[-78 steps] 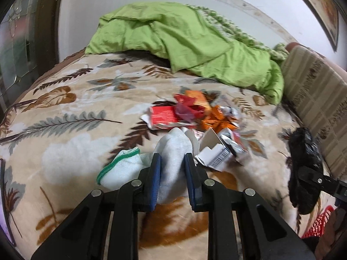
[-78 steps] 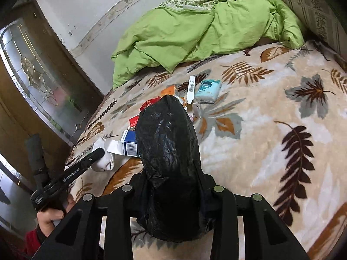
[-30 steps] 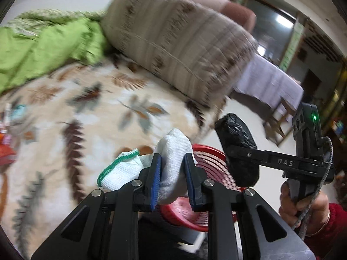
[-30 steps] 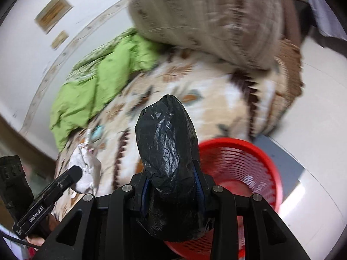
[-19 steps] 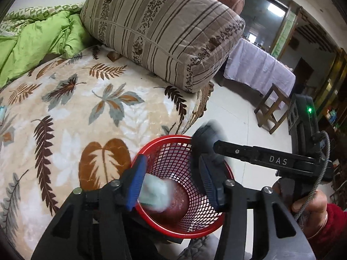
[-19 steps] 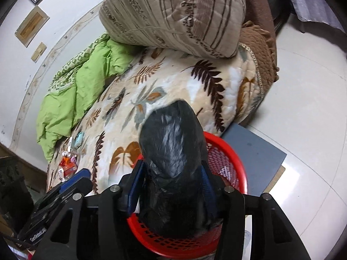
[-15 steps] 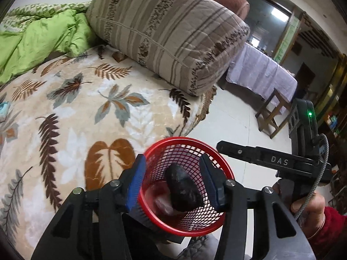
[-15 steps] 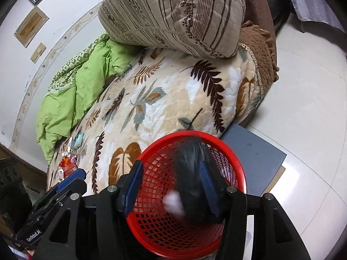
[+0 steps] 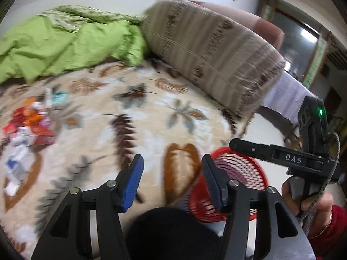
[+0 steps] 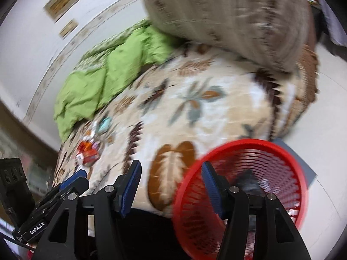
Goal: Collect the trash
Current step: 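Move the left tool back to the bed and grasp the blue-and-white medicine box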
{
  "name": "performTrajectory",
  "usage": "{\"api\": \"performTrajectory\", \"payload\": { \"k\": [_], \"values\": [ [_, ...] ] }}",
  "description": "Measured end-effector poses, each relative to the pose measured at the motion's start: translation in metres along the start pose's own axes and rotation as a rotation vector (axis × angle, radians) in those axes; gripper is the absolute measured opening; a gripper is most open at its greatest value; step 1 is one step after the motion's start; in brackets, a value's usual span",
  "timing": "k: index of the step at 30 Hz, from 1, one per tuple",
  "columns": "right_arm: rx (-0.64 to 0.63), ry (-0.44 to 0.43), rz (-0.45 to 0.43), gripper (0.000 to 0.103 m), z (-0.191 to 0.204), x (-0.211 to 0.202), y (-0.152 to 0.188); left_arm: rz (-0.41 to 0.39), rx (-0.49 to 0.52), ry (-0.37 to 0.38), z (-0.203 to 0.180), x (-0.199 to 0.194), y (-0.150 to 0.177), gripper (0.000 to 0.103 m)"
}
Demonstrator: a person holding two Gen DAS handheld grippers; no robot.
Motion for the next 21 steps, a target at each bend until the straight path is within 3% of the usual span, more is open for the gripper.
{"api": "performTrajectory", "payload": {
  "k": [3,12,17,21],
  "values": [
    [-0.061,-0.037,0.014,0.062,0.031,0.018,0.005,-0.023,-0.017,-0.057,0.03,-0.019,-0.001,0.059],
    [-0.237,-0.158,0.091,0.065,0.125,0.076,0.04,-0.095,-0.091,-0.32,0.145,-0.071,0.0,0.064],
    [-0.294,-0.197,0.133,0.065,0.161,0.108,0.065,-0.097,-0.115,-0.447,0.207,-0.076,0.002,0.072],
    [-0.29,-0.195,0.165,0.065,0.167,0.124,0.076,-0.068,-0.114,-0.512,0.247,-0.064,0.007,0.074]
  ]
}}
Point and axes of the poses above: each gripper's, at about its wrist camera, not at the fingertips, and x roughly the way its jaws point, z to its left, y to its underside, the point moved 6 cm from there along x, roughly the way its jaws point, and after that the axes turned 15 degrees about -z, right-handed, at the moved point
